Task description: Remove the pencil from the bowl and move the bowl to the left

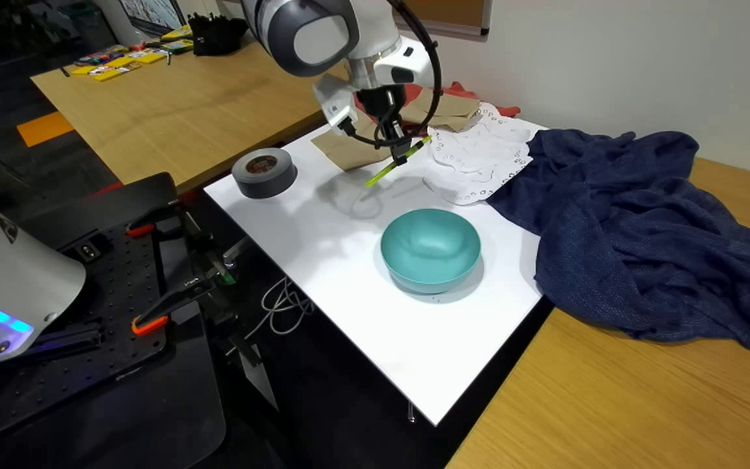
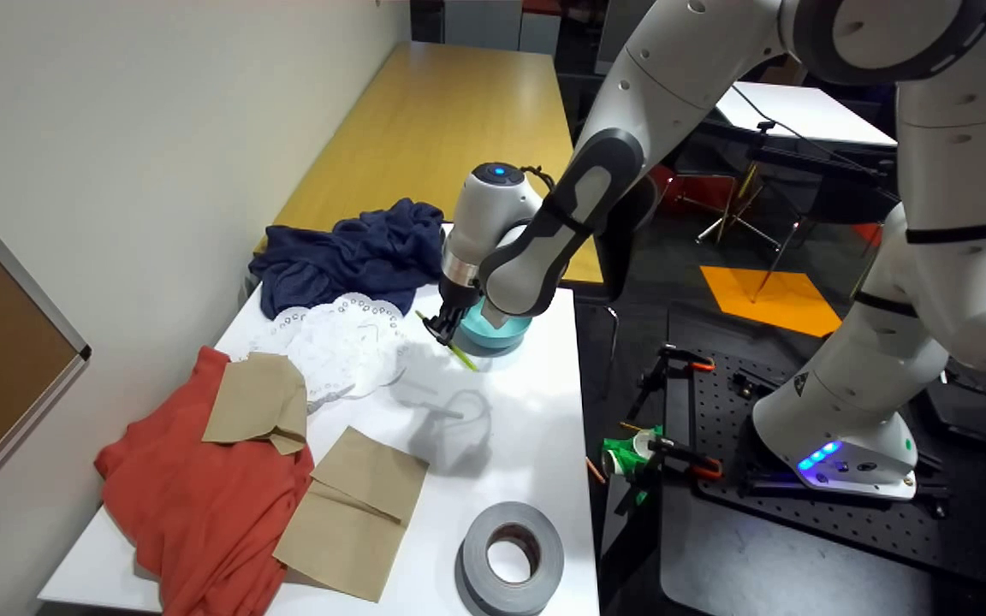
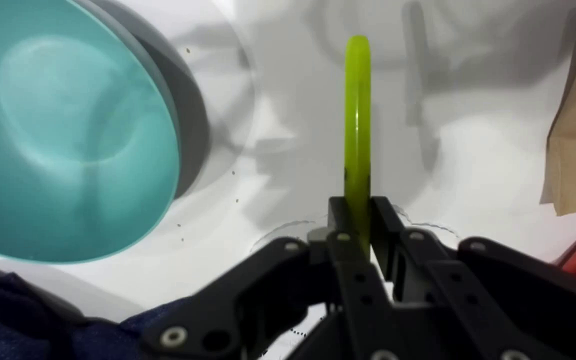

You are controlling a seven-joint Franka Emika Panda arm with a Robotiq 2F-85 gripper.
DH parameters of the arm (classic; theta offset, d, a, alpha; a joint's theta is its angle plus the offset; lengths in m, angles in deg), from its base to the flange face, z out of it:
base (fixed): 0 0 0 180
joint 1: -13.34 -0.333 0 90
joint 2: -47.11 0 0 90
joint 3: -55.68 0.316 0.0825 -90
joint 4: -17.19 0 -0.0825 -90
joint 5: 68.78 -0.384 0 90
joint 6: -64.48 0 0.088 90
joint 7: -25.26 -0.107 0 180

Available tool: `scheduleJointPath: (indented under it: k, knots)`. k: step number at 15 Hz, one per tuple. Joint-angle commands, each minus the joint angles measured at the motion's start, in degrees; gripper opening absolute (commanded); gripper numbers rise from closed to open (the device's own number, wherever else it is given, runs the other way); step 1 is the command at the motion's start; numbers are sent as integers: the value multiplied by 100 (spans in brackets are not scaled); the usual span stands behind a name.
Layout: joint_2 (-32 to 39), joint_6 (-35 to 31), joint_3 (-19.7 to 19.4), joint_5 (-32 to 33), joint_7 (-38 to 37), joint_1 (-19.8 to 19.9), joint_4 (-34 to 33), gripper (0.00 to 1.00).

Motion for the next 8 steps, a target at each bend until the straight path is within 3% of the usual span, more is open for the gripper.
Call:
scheduleJointPath:
  k: [1, 3, 4, 5, 8]
  knots:
    - [456, 46, -255, 132, 30, -151, -445, 4]
    - [691, 61, -460, 225, -26, -279, -647, 4]
    - [783, 61, -565, 265, -67, -348, -725, 40]
    - [845, 77, -603, 276, -71, -367, -790, 41]
    - [891, 86, -725, 257, -126, -437, -862, 62]
